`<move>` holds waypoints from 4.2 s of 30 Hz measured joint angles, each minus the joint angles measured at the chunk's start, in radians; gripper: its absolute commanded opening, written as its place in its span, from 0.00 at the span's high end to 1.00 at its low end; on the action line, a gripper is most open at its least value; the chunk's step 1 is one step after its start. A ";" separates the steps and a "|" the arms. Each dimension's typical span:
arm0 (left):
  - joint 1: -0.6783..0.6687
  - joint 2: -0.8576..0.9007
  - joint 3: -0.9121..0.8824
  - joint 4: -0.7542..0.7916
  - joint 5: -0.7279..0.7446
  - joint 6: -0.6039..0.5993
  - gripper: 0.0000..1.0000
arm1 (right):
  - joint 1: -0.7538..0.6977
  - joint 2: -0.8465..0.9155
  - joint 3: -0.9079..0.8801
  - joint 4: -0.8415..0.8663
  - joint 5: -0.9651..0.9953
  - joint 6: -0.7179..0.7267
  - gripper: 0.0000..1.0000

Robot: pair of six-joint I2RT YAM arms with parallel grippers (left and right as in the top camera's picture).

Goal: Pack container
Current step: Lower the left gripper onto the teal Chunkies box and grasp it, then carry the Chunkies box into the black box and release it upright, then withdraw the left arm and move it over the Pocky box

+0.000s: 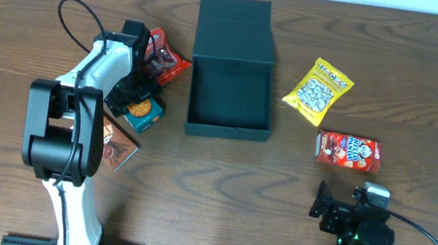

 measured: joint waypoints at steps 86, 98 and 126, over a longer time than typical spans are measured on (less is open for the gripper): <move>-0.567 0.131 0.528 -0.121 0.090 0.205 0.04 | 0.000 0.000 0.000 0.000 0.000 0.000 0.01; -0.565 0.131 0.551 -0.167 0.002 0.193 0.36 | 0.000 0.000 0.000 0.000 0.000 0.000 0.01; -0.195 -0.404 0.434 -0.479 -0.177 0.016 0.61 | 0.000 0.000 0.000 0.000 0.000 0.000 0.01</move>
